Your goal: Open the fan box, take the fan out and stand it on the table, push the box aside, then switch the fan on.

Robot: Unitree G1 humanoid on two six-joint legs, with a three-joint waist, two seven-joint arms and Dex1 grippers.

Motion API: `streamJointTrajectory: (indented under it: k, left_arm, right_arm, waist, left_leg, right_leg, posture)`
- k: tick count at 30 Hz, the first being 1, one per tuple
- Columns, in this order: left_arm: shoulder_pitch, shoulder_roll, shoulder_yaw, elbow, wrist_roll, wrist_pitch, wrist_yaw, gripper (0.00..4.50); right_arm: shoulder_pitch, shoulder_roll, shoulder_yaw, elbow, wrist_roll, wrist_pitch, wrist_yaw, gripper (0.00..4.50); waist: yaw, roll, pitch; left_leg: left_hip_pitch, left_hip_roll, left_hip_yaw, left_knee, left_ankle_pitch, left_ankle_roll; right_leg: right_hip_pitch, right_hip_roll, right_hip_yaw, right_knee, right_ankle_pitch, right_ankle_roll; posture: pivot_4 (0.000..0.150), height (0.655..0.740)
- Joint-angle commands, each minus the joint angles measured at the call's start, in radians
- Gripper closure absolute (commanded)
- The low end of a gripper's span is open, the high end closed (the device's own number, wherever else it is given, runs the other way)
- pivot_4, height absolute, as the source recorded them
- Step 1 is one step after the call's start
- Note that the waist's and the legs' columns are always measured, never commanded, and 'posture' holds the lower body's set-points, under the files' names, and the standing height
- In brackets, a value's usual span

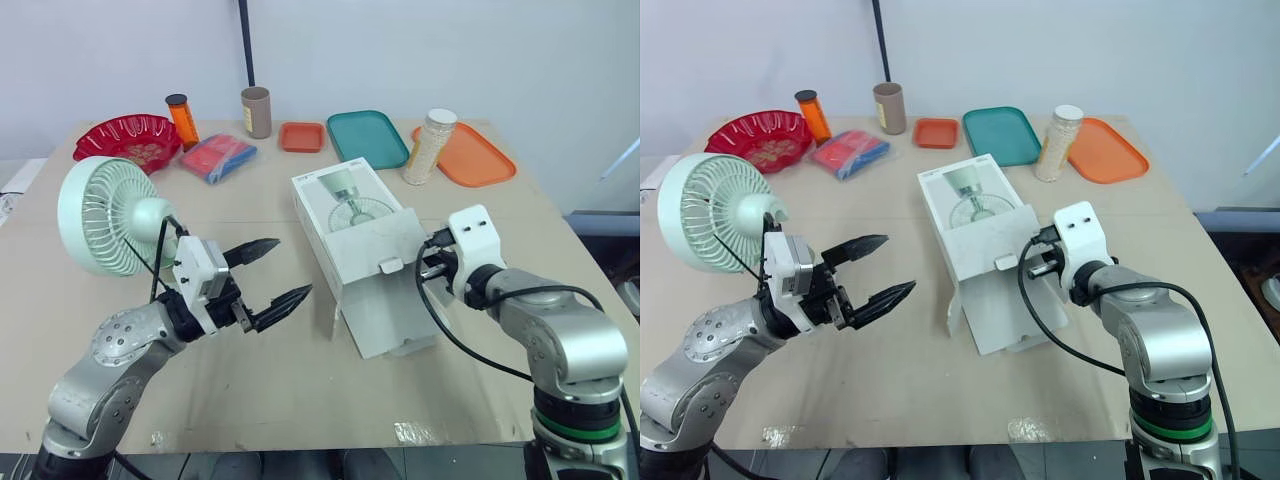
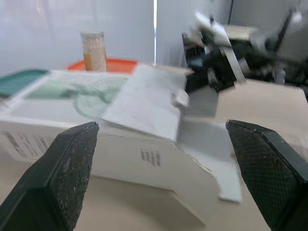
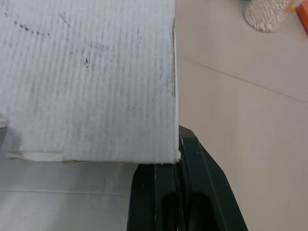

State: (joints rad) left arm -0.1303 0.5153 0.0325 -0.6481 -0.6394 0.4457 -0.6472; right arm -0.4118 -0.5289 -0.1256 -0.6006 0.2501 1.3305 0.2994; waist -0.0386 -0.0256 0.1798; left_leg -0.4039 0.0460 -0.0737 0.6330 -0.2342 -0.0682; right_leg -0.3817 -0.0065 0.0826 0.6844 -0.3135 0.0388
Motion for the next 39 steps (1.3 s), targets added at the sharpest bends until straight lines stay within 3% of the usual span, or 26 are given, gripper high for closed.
streamJointTrajectory:
  k: [1, 5, 15, 24, 30, 39]
  left_arm:
    - [-0.017, -0.005, -0.014, 0.005, -0.011, 0.002, -0.010, 0.00]
    - [-0.029, -0.005, -0.032, 0.017, -0.007, -0.006, -0.030, 0.00]
    - [-0.089, 0.006, -0.084, 0.118, 0.008, -0.022, -0.146, 0.00]
    - [-0.048, 0.018, -0.105, 0.128, 0.006, -0.037, -0.227, 0.00]
    - [-0.043, 0.026, -0.116, 0.146, 0.016, -0.053, -0.278, 0.00]
    - [-0.031, 0.009, -0.124, 0.162, 0.044, -0.081, -0.295, 0.00]
  right_arm:
    - [0.003, 0.006, -0.058, -0.049, 0.017, 0.023, -0.003, 4.49]
    - [0.006, 0.011, -0.102, -0.049, 0.027, 0.043, -0.004, 4.49]
    - [0.093, -0.090, -0.381, -0.063, 0.067, 0.118, 0.071, 4.49]
    - [0.303, -0.192, -0.618, -0.006, 0.144, 0.166, 0.239, 4.49]
    - [0.433, -0.292, -0.665, 0.167, 0.131, -0.001, 0.325, 4.49]
    - [0.399, -0.358, -0.636, 0.369, 0.138, -0.133, 0.316, 4.49]
  waist:
    - [-0.009, 0.002, -0.001]
    - [-0.009, 0.002, -0.001]
    - [-0.003, 0.003, -0.002]
    - [-0.006, 0.006, -0.004]
    - [-0.006, 0.007, -0.004]
    - [-0.007, 0.008, -0.004]
  left_leg:
    - [0.000, 0.000, 0.000, 0.000, 0.000, 0.000]
    - [0.001, 0.001, 0.000, 0.000, 0.000, 0.001]
    - [0.000, 0.000, 0.000, 0.001, 0.000, 0.001]
    - [0.000, 0.000, 0.001, 0.001, -0.001, 0.002]
    - [0.007, -0.001, 0.001, 0.001, -0.002, 0.004]
    - [0.011, -0.001, 0.003, 0.001, -0.003, 0.006]
  right_leg:
    - [0.000, 0.000, 0.001, 0.000, 0.000, 0.000]
    - [0.000, 0.001, 0.001, 0.001, 0.000, 0.000]
    - [0.000, 0.001, 0.001, 0.000, 0.000, 0.000]
    - [0.001, 0.001, 0.001, 0.000, 0.000, 0.000]
    - [0.008, 0.001, 0.002, -0.001, -0.001, 0.001]
    - [0.011, 0.002, 0.004, -0.001, -0.001, 0.002]
  posture:
    - [0.150, 0.7400]
    - [0.150, 0.7400]
    - [0.150, 0.7400]
    - [0.150, 0.7400]
    - [0.150, 0.7400]
    - [0.150, 0.7400]
